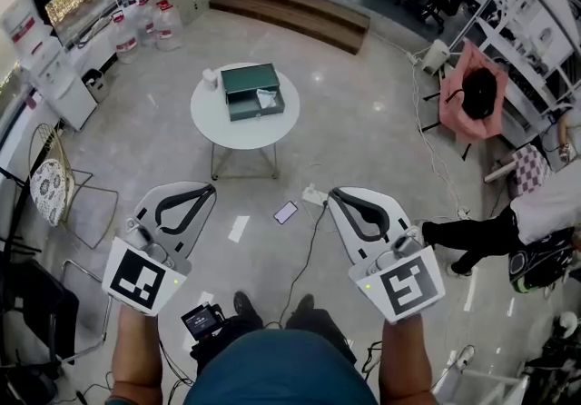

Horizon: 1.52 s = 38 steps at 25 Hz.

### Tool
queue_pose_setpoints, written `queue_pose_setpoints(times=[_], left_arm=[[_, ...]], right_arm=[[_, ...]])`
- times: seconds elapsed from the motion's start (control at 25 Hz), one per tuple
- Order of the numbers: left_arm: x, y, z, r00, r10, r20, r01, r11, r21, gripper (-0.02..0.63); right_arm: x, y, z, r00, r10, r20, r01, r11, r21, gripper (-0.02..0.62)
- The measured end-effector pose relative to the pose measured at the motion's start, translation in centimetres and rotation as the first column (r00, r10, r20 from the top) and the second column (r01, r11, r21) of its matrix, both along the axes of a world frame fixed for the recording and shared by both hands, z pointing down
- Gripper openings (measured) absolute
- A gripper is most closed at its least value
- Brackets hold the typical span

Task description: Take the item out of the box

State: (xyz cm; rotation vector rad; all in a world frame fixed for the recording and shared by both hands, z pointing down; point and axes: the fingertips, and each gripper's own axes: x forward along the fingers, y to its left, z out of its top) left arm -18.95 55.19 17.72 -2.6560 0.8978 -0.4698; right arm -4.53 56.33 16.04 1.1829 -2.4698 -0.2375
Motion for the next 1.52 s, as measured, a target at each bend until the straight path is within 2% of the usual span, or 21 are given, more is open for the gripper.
queue_pose_setpoints(times=[0.24, 0.44, 1.16, 1.28, 1.52], left_arm=[[0.7, -1.5, 0.3, 1.0, -0.003, 0.011, 0.003, 1.0, -0.004, 0.02], [1.3, -4.4, -0.3, 0.999, -0.03, 0.027, 0.03, 0.999, -0.012, 0.02], [21.2, -14.9, 0.7, 0.977, -0.193, 0.093, 0.196, 0.981, -0.014, 0.02], [23.0, -16.4, 0.6, 0.972, -0.21, 0.106, 0.213, 0.977, -0.016, 0.02], [24.2, -19.8, 1.2, 0.971, -0.211, 0.115, 0.216, 0.976, -0.032, 0.02]], right_arm=[[0.2, -2.2, -0.1, 1.0, -0.017, 0.006, 0.017, 1.0, 0.001, 0.038], [0.8, -6.1, -0.8, 0.999, -0.046, 0.02, 0.046, 0.999, -0.001, 0.038], [19.8, -19.3, 1.2, 0.968, -0.238, 0.078, 0.238, 0.971, 0.003, 0.038], [21.2, -21.1, 1.4, 0.96, -0.27, 0.077, 0.27, 0.963, 0.002, 0.038], [22.1, -24.1, 2.4, 0.955, -0.288, 0.075, 0.29, 0.957, -0.011, 0.038]])
